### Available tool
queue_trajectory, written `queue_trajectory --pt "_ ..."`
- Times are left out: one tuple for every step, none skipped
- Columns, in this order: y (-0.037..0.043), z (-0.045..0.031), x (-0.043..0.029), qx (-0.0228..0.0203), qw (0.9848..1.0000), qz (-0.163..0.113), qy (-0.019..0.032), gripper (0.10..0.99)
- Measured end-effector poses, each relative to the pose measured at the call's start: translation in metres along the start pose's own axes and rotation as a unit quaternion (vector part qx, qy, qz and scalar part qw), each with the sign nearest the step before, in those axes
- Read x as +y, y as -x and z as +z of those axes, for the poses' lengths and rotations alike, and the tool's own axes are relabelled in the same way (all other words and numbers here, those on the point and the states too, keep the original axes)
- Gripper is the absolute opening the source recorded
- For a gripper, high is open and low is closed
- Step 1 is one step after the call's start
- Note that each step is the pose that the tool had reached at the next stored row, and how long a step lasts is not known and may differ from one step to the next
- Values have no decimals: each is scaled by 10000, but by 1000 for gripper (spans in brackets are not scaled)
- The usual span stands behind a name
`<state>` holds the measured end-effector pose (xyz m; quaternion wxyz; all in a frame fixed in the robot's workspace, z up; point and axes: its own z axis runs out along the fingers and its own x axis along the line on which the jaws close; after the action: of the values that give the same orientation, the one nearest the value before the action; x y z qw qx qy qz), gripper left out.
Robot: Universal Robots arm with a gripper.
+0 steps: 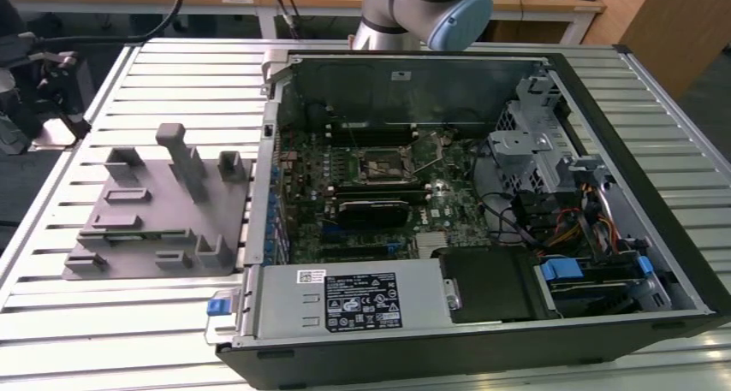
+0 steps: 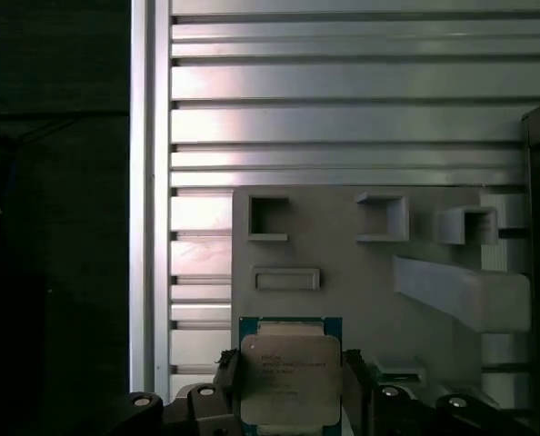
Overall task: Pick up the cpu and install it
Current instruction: 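Pick up the cpu and move it towards the insertion slot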
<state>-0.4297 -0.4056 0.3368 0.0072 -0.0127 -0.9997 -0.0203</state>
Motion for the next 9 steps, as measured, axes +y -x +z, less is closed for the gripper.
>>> queue_trajectory --pt "-1 -41 3 -1 10000 0 0 533" --pt "-2 -81 6 -1 10000 0 0 533" --pt "-2 -120 8 0 10000 0 0 533" --pt "-3 -159 11 -1 10000 0 0 533" --pt "-4 -198 13 0 10000 1 0 533" --pt "-4 -234 15 0 10000 1 0 533" --pt "-5 -264 16 0 10000 1 0 533" --pt "-5 -288 17 0 10000 1 0 533" --pt "-5 -301 18 -1 10000 0 0 533"
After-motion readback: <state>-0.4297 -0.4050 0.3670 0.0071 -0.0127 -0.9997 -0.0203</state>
